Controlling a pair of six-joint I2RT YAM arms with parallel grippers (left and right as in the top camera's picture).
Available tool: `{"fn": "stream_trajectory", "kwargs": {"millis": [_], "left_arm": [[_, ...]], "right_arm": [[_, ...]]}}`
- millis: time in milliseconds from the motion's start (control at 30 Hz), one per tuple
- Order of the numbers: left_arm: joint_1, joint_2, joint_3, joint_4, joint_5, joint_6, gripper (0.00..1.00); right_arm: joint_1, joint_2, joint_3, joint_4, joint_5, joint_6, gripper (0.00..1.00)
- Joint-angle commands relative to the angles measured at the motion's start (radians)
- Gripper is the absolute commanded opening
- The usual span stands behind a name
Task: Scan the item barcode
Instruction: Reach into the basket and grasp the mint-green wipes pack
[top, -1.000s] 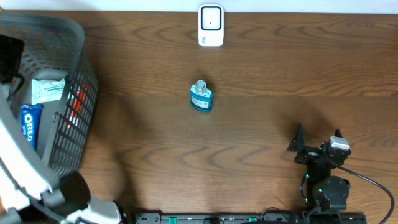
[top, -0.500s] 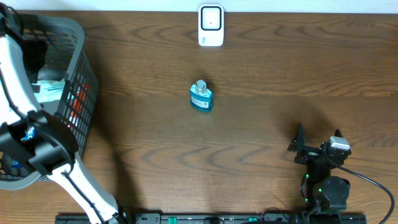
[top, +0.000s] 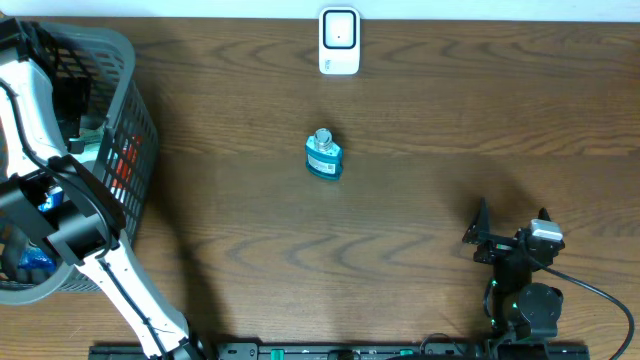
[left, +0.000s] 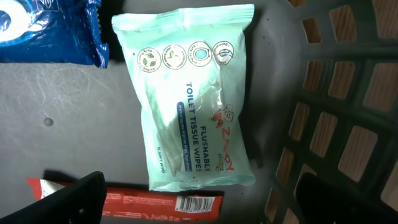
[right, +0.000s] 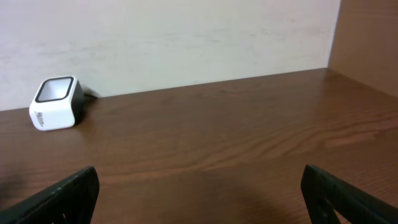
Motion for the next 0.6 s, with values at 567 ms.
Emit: {"fn": "stream_trajectory", "kwargs": {"millis": [567], "left_arm": [[-0.023,0.105,-0.044,-0.055,-0.214,-0.091,0.98]], "right_arm": [[-0.019,0.0,-0.001,-0.004,0.0,-0.013,0.99]]}}
